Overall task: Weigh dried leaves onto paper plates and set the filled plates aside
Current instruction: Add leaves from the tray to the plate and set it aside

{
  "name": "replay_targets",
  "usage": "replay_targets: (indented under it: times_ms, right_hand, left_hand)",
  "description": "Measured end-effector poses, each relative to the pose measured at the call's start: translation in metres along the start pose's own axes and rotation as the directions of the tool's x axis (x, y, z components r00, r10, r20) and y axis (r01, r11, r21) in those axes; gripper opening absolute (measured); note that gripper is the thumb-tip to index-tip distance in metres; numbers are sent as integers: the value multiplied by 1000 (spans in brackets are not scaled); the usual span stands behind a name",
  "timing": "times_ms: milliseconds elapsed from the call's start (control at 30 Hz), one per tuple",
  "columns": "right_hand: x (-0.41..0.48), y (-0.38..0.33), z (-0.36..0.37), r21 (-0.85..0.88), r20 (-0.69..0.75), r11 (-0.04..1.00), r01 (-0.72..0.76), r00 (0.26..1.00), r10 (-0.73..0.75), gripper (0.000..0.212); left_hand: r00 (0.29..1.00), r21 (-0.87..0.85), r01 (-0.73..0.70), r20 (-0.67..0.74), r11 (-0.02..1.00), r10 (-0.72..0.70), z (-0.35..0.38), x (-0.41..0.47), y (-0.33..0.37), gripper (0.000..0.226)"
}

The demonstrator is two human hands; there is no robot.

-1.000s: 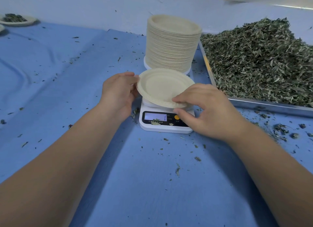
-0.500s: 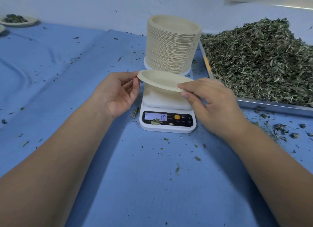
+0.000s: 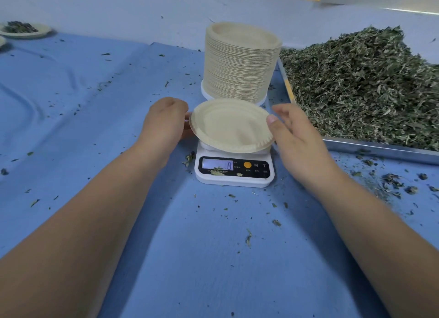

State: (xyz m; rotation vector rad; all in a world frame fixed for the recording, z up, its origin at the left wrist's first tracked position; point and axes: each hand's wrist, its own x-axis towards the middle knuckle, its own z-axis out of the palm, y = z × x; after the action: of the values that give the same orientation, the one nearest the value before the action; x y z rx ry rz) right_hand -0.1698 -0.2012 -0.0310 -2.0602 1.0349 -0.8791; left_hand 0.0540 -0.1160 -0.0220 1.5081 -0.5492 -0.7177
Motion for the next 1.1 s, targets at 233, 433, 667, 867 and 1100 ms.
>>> replay_targets:
  times_ms: [233, 433, 667, 867, 1100]
  right_hand:
    - [7, -2, 6, 594, 152, 742, -310, 949, 274, 32]
    - [11, -2, -6, 563, 187, 757, -331, 944, 273, 28]
    - [10, 3, -5, 420, 145, 854, -307, 952, 271, 19]
    - [9, 3, 6, 262, 129, 931, -253, 966, 226, 27]
    - [8, 1, 7, 316, 159, 910, -268, 961, 228, 33]
  left_hand:
    - [983, -253, 158, 131, 954, -128, 4, -11, 4, 12]
    - [982, -197, 154, 136, 968, -128, -3, -11, 9, 18]
    - [989, -53, 122, 94, 991, -117, -2, -8, 8, 21]
    - [987, -212, 153, 90, 965, -137, 16, -16, 2, 16]
    - [978, -355, 206, 112, 912, -177, 16, -20, 1, 21]
